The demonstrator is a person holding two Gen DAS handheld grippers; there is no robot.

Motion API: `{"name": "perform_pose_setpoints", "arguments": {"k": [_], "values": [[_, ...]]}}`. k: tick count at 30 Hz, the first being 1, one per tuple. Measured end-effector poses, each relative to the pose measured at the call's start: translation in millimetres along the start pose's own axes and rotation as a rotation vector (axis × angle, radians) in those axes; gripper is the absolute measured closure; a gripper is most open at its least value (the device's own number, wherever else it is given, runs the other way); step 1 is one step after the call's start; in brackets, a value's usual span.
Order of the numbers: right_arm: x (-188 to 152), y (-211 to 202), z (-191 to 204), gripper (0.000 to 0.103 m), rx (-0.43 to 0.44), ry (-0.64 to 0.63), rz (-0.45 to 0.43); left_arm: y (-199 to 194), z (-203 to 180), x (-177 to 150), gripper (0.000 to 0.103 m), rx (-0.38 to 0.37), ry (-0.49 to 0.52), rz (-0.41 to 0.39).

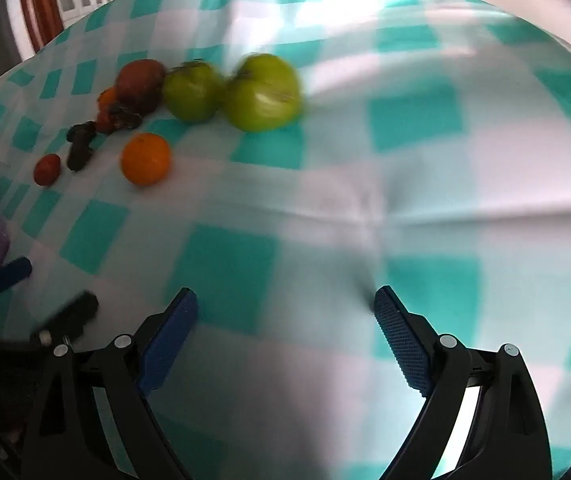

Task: Organize fruits
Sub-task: 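Grasp the dark brown fruit with the left gripper while the right grasps the mandarin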

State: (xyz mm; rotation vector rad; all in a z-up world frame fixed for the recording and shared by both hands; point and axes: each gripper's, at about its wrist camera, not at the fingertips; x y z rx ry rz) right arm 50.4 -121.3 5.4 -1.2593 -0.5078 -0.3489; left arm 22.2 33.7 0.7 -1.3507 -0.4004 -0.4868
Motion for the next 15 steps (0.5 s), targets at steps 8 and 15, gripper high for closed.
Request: {"name": "perform_pose_setpoints", "arguments": {"k": [8, 15], "values": [[65, 51, 49, 0.025, 0.107, -0.071, 0.035, 3, 12, 2, 0.001, -0.045, 0.073, -0.019], [77, 45, 61, 0.063, 0.119, -0.132, 0.036, 6, 13, 6, 0.001, -0.068, 0.109, -0.026]]}}
Point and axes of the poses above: each gripper's, at about its wrist camera, not at the fingertips, and y roughly the way its jaws point, z to its left, x to its top, and after that the axes turned 11 degrees about x, right-handed
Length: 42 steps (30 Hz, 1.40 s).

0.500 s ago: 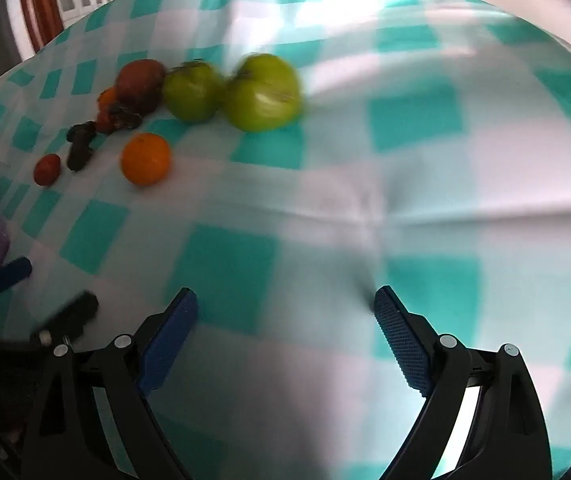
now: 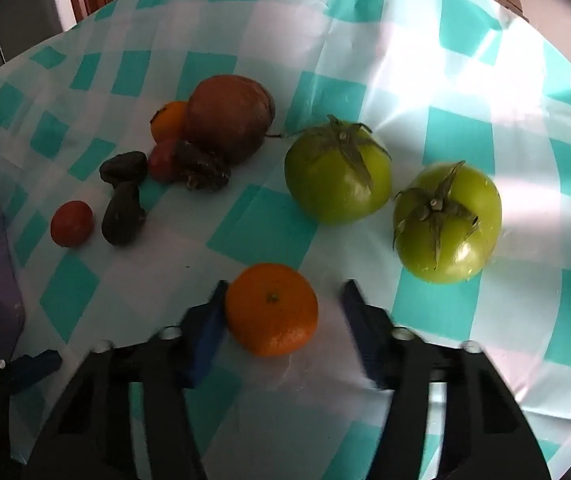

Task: Organize fruits
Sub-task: 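Grasp the dark brown fruit with the left gripper while the right grasps the mandarin, then carry both fruits into the purple-rimmed box and open both grippers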

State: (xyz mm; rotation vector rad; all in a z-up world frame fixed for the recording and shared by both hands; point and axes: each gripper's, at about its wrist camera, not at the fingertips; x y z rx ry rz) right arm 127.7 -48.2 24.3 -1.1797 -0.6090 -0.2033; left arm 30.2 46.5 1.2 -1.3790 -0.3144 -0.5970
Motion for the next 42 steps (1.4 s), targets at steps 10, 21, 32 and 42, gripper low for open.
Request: {"name": "perform_pose_setpoints", "arguments": {"k": [10, 21, 32, 42], "values": [[-36, -30, -64, 0.063, -0.148, 0.099, -0.047, 33, 5, 49, 0.003, 0.056, -0.085, 0.01], [-69, -64, -80, 0.062, -0.163, 0.111, -0.046, 61, 16, 95, 0.023, 0.135, -0.194, -0.003], [-108, -86, -53, 0.063, -0.127, 0.065, 0.041, -3, -26, 46, 0.065, 0.071, -0.124, 0.025], [-173, -149, -41, 0.063, 0.021, 0.001, 0.132, -119, -32, -77, 0.065, 0.062, -0.144, 0.044]]}}
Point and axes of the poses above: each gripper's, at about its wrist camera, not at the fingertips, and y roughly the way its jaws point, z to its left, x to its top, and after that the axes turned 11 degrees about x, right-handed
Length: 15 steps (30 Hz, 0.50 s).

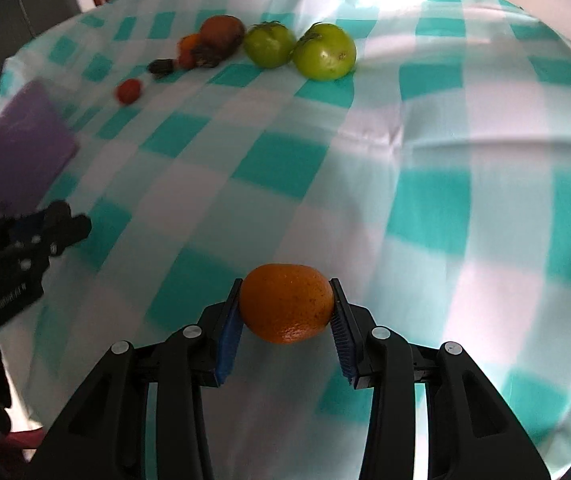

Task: Organize fruits
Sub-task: 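Carry both fruits into the purple-rimmed box and open both grippers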

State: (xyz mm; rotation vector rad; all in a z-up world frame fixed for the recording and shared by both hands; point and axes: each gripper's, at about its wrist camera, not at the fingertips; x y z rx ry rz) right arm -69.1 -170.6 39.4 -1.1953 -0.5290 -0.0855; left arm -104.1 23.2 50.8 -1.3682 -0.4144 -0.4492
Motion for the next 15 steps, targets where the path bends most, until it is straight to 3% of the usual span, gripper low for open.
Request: {"name": "perform_pose_setpoints", "arguments": {"k": [2, 7, 15], "values": [[-17, -19, -2, 0.063, 0.04, -0.032, -0.008, -24, 2, -12, 0.065, 0.016, -0.02, -0.036], [-19, -54, 27, 0.063, 0.096, -0.058, -0.071, -72, 26, -14, 0.065, 0.063, -0.104, -0.104], [19, -96, 89, 0.063, 0.191, -0.169, -0.165, -134, 108, -2, 0.065, 0.119, -0.345, -0.207]]}}
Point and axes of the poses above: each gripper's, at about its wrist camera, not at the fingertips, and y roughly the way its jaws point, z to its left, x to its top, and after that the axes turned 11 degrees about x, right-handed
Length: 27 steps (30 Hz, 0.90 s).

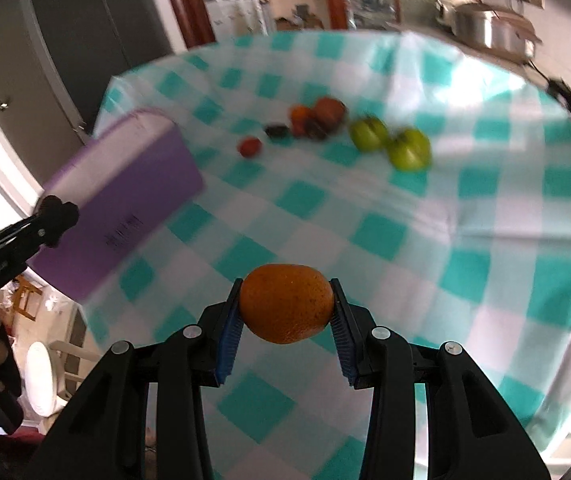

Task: Organize fruits
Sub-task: 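Carry both fruits into the purple-rimmed box and open both grippers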

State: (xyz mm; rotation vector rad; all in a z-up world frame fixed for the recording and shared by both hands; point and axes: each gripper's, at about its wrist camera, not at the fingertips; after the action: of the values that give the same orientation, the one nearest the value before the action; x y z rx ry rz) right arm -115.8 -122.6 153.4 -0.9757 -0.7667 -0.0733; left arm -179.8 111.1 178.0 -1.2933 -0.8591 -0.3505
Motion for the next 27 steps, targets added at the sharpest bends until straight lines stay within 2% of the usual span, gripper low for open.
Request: {"name": "perform_pose_setpoints", "arguments": {"k": [6, 11, 13, 17, 19, 23, 27], "values": [[54, 16, 47, 0.063, 0.092, 0.012, -0.053, 13, 51, 29, 0.065, 0.037, -0.058, -0.006], [113, 66, 113, 0.063, 0.172, -0.009, -0.055, 50, 107, 62, 0.065, 0.061, -0.034, 0.049], [134, 99, 144, 0.062, 0.172, -0.012, -0.023, 75, 132, 76, 0.065, 0.077, -0.015, 0.105], [169, 170, 185, 0.062, 0.13, 0.007, 0.084, 131, 175, 95, 0.065, 0.083, 0.038, 0.227], [182, 213, 195, 0.062, 0.07, 0.068, 0.157, 162, 188, 99, 0.065, 0.084, 0.075, 0.293], [189, 286, 198, 0.062, -0.044, 0.143, 0.304, 217, 198, 99, 0.065, 0.07, 0.134, 0.413], [185, 334, 195, 0.062, -0.122, 0.197, 0.422, 263, 197, 90, 0.065, 0.074, 0.172, 0.544]]}}
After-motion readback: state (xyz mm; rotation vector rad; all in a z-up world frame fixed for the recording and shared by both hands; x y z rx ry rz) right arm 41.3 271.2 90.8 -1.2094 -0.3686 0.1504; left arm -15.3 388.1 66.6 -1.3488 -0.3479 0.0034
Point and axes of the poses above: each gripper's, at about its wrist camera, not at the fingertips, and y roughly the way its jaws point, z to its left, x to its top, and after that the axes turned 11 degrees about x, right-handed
